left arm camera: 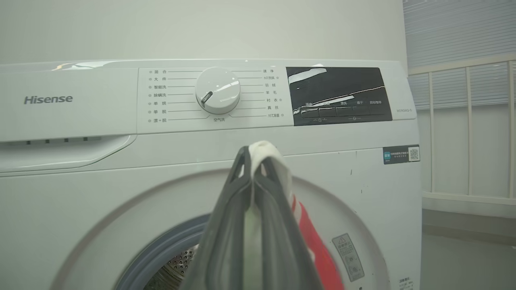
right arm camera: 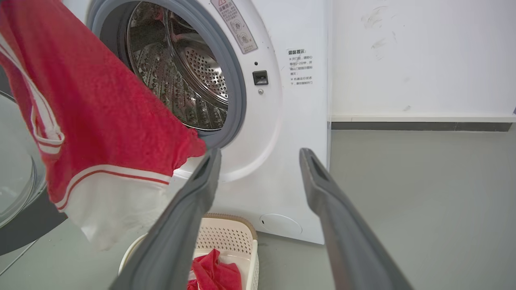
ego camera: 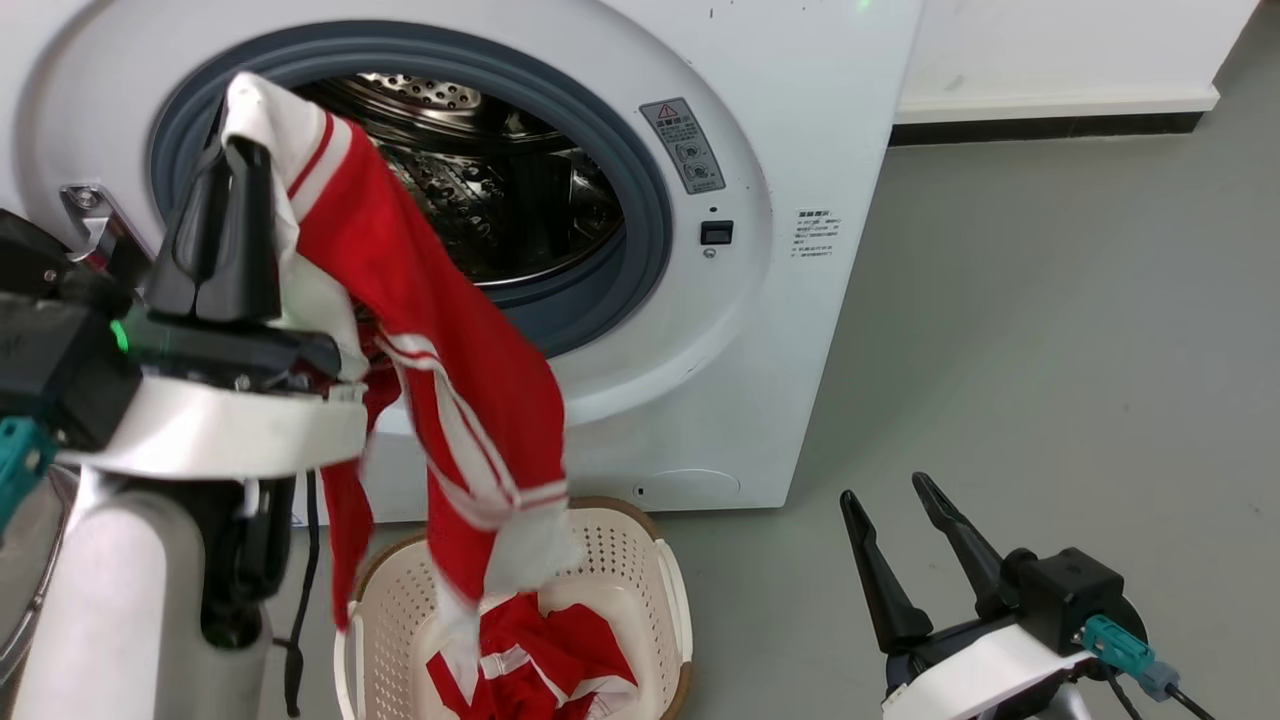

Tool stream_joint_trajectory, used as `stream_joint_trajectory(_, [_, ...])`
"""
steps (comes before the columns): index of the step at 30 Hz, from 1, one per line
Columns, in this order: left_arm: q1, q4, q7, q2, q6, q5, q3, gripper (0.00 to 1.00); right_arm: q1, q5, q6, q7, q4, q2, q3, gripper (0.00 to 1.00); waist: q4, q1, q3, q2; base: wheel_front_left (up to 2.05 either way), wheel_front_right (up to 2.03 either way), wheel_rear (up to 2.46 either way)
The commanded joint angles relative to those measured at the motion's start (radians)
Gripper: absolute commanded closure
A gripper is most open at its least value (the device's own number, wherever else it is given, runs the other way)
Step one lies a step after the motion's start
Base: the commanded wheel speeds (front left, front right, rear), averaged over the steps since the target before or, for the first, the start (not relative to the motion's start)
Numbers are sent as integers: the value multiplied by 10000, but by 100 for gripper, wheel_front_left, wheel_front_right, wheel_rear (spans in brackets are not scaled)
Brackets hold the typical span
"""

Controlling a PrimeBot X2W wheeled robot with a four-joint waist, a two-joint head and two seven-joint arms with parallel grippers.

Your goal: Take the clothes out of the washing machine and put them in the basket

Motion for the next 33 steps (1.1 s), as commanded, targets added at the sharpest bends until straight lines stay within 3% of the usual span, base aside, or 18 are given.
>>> stream_joint_trajectory(1, [469,-433,57,-42,107,3,6,100,84,-62,-3,25,-59,-1,10,0,52,2,29,0,0,0,0])
stream_joint_trajectory(6, [1638,-963,222,-244,444,-220,79,100,46,-77,-3,73,-79,-1,109,0,135,2,86,0,0,0,0])
stream_joint_trajectory(13, [3508,-38,10,-935,777,-713,-166,100,-186,-71,-3,87,-166,-1,288,0,92,2,404,0,0,0,0])
stream_joint_trajectory(20, [4107,2014,-683,-1581,433,-1107,-719,100,-431,-148,-3,76,-192,-1,364,0,14,2,994,0,0,0,0])
stream_joint_trajectory(33, [2712,6958,-1749,-2096,-402,-1638,-1024,100,-1019,-277,-3,4,-443,-1,435,0,-313,2,2754,0,0,0,0])
